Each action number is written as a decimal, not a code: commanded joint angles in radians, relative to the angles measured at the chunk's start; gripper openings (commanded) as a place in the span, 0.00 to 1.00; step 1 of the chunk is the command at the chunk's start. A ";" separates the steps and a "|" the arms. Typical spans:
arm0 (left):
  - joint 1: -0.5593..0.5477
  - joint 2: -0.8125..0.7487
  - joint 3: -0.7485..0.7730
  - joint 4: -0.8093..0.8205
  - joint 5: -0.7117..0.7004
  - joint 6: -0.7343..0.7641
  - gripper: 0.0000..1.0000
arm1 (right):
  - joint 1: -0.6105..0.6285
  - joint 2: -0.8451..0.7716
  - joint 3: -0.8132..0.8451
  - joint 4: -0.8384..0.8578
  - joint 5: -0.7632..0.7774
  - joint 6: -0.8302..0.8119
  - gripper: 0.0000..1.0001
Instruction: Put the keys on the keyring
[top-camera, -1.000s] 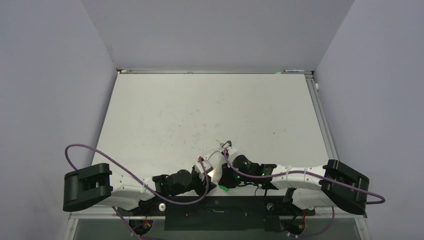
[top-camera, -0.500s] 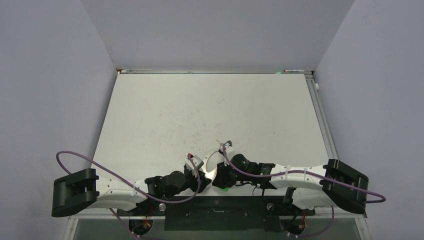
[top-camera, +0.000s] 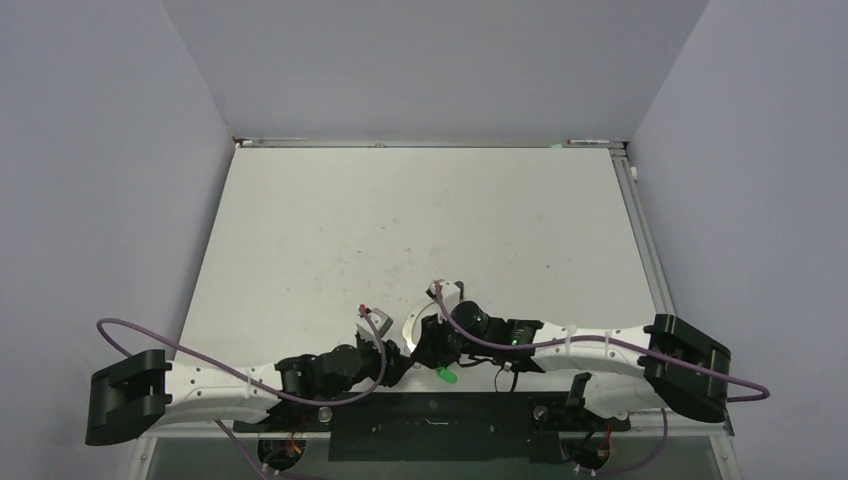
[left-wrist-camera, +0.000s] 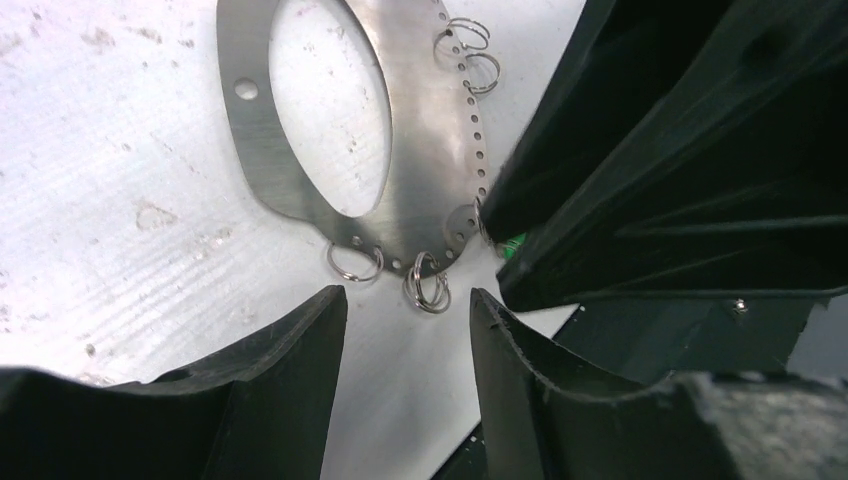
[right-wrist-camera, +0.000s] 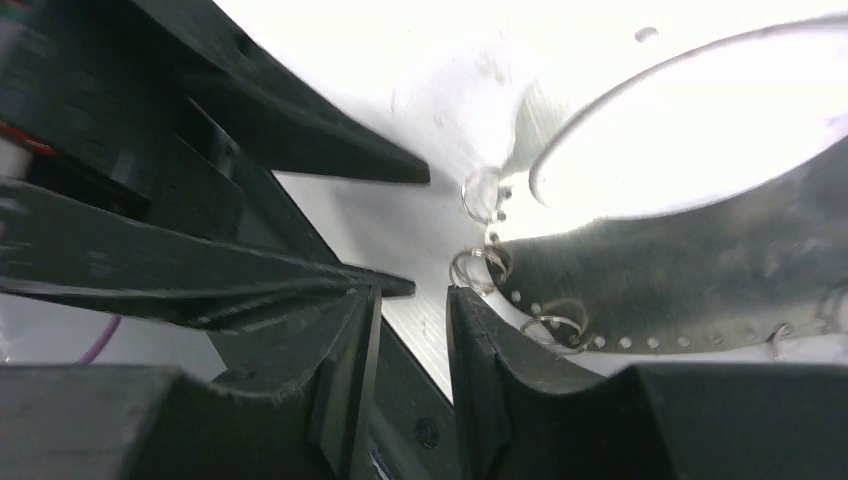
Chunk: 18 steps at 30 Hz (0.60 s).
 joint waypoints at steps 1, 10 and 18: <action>-0.004 -0.038 0.071 -0.130 -0.003 -0.128 0.46 | 0.003 -0.101 0.115 -0.094 0.177 -0.083 0.35; -0.037 0.007 0.254 -0.504 -0.108 -0.534 0.42 | 0.001 -0.203 0.090 -0.413 0.591 0.097 0.41; -0.094 0.251 0.498 -0.728 -0.141 -0.710 0.46 | 0.001 -0.297 0.021 -0.477 0.652 0.180 0.41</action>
